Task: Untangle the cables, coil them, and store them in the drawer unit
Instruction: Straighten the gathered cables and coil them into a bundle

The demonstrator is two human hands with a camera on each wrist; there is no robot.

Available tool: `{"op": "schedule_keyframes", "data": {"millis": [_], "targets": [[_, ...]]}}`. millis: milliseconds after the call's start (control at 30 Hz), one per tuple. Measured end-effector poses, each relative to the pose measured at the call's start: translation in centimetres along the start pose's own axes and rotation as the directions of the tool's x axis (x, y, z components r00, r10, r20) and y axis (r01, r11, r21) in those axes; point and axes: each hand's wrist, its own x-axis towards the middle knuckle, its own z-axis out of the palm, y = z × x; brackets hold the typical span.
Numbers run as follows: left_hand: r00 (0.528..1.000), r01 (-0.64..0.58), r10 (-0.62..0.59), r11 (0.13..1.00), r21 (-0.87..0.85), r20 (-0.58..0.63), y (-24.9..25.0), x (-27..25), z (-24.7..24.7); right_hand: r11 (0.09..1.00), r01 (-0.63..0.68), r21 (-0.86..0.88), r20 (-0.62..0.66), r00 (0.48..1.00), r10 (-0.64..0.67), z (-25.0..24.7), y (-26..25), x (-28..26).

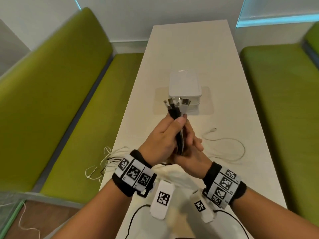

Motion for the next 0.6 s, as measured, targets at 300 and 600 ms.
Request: {"op": "schedule_keyframes", "data": {"millis": [300, 600], "targets": [[0.993, -0.055, 0.053, 0.998, -0.01, -0.102, 0.7, 0.7, -2.3, 0.98, -0.131, -0.152, -0.145, 0.983, 0.109, -2.5, 2.8, -0.5], [0.969, -0.09, 0.093, 0.996, 0.026, -0.229, 1.4, 0.6, -3.8, 0.904, -0.15, -0.4, -0.102, 0.988, 0.118, -2.5, 2.4, -0.1]]}}
